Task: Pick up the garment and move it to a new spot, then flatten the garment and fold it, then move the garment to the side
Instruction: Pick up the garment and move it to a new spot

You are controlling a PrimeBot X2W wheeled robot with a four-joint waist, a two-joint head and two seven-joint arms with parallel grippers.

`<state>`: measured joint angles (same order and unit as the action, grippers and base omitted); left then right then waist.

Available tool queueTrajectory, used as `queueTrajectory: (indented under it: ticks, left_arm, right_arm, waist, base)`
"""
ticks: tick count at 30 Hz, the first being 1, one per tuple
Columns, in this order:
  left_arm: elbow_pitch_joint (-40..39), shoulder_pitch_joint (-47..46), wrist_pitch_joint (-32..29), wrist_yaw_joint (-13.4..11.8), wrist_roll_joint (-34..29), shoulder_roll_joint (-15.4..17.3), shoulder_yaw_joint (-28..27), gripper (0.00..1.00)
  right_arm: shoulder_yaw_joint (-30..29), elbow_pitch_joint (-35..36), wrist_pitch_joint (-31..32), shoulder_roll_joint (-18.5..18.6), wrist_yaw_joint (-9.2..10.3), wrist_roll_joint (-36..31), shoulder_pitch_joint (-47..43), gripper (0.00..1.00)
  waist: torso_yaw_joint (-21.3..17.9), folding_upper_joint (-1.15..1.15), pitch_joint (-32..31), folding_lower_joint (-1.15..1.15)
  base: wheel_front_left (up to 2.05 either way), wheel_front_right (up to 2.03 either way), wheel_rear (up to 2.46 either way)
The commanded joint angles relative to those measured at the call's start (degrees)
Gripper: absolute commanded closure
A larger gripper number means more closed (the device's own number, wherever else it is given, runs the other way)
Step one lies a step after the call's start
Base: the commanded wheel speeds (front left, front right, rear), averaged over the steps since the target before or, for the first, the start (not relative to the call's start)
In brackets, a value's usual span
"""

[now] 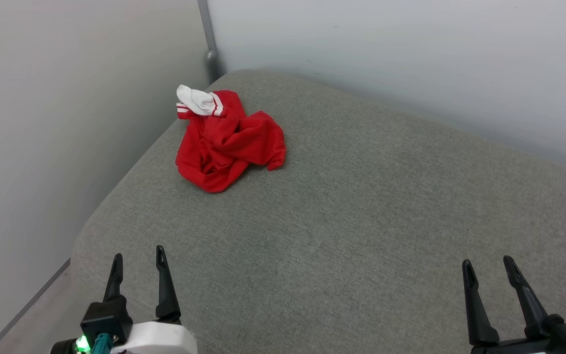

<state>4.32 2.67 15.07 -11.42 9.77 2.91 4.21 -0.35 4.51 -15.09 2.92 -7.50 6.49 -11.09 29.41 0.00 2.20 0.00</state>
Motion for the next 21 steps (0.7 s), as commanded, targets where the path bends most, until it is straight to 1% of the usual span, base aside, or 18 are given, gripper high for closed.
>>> queueTrajectory:
  ticks: [1, 4, 7, 9, 13, 18, 20, 21]
  left_arm:
    - [0.3, -0.6, 0.2, 0.2, 0.4, 0.0, -0.5, 0.0]
    - [0.7, -2.5, 0.2, 1.2, 0.2, -0.1, -2.0, 0.0]
    - [1.3, -5.9, 0.2, 3.1, -0.5, 1.0, -4.5, 0.0]
    - [2.3, -9.2, 0.2, 4.8, -0.2, 2.1, -6.1, 0.0]
    - [6.8, -18.3, 0.2, 8.0, -0.1, 5.3, -8.3, 0.0]
    - [12.1, -31.2, 0.2, 10.6, 0.7, 10.2, -10.7, 0.0]
    - [14.6, -36.2, -0.9, 11.4, 1.5, 12.5, -11.4, 0.0]
    - [14.6, -36.2, -0.9, 11.4, 1.5, 12.5, -11.4, 0.0]
  right_arm:
    - [0.0, 0.0, -0.1, -0.1, 0.02, -0.5, 0.2, 0.0]
    - [-0.1, 0.2, -0.1, -0.1, 0.03, -0.8, 0.4, 0.0]
    - [-0.2, 0.6, -0.1, -0.1, 0.02, -1.4, 1.0, 0.0]
    - [-0.6, 1.0, -0.1, -0.1, 0.02, -2.1, 1.6, 0.0]
    - [-1.3, 1.6, -0.1, -0.1, 0.02, -4.1, 3.3, 0.0]
    - [-2.3, 2.8, -0.1, -0.1, 0.02, -5.7, 5.8, 0.0]
    - [-2.0, 3.3, -0.1, -0.1, 0.02, -6.3, 6.8, 0.0]
    - [-2.0, 3.3, -0.1, -0.1, 0.02, -6.3, 6.8, 0.0]
  waist:
    - [-0.3, 0.0, 0.1, 0.0]
    - [-1.2, 0.0, 0.7, 0.0]
    - [-2.3, 0.0, 2.0, 0.0]
    - [-2.9, 0.0, 3.3, 0.0]
    - [-4.2, 0.0, 6.8, 0.0]
    - [-6.5, 0.0, 11.7, 0.0]
    - [-7.5, 0.0, 13.5, 0.0]
    - [-7.5, 0.0, 13.5, 0.0]
  base:
    - [0.0, 0.0, 0.0]
    - [0.0, 0.0, 0.0]
    - [0.0, 0.0, 0.0]
    - [0.0, 0.0, 0.0]
    - [0.0, 0.0, 0.0]
    - [0.0, 0.0, 0.0]
    - [0.0, 0.0, 0.0]
    - [0.0, 0.0, 0.0]
